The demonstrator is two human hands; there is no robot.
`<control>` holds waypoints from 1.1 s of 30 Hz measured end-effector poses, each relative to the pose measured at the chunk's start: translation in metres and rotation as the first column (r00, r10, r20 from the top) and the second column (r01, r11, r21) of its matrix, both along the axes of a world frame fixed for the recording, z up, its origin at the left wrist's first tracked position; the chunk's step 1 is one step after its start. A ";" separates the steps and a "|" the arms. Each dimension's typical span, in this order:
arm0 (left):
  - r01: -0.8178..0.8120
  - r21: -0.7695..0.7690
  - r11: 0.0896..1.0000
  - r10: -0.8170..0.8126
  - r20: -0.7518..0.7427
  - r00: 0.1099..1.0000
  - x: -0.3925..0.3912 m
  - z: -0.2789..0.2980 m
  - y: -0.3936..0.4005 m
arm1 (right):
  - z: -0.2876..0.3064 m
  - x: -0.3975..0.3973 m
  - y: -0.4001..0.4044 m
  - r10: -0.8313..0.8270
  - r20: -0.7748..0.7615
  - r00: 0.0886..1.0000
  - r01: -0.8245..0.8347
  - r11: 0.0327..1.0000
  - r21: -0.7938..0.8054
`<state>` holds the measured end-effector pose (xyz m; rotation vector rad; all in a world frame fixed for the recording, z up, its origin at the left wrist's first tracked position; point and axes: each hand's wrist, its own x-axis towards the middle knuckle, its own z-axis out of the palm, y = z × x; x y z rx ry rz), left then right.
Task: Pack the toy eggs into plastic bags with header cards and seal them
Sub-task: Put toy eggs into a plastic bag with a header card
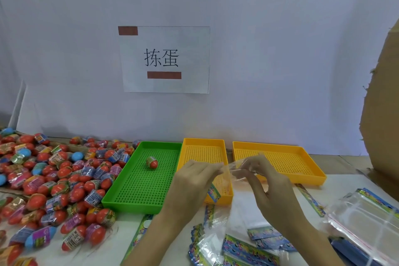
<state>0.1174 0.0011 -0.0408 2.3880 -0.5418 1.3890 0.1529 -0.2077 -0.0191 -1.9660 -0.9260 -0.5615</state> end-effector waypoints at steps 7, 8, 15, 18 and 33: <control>-0.047 0.160 0.986 0.072 -0.151 0.986 0.001 -0.005 0.000 | -0.004 -0.001 0.006 0.027 0.041 0.999 -0.024 0.998 -0.066; -0.028 0.161 0.987 0.061 -0.200 0.978 0.002 -0.006 -0.001 | -0.004 -0.002 0.008 0.025 0.048 0.999 -0.022 0.997 -0.068; 0.003 0.057 0.998 0.015 -0.304 0.953 0.002 -0.004 0.003 | 0.007 0.011 0.014 -0.019 0.060 0.998 0.019 1.000 0.006; 0.026 -0.071 0.997 -0.044 -0.261 0.964 0.001 0.003 0.006 | 0.019 0.016 0.015 -0.050 0.149 0.988 0.057 0.998 -0.041; -0.069 -0.328 0.942 -0.061 -0.369 0.927 -0.001 0.009 0.014 | 0.030 0.009 0.056 0.092 0.174 0.980 -0.058 0.980 -0.190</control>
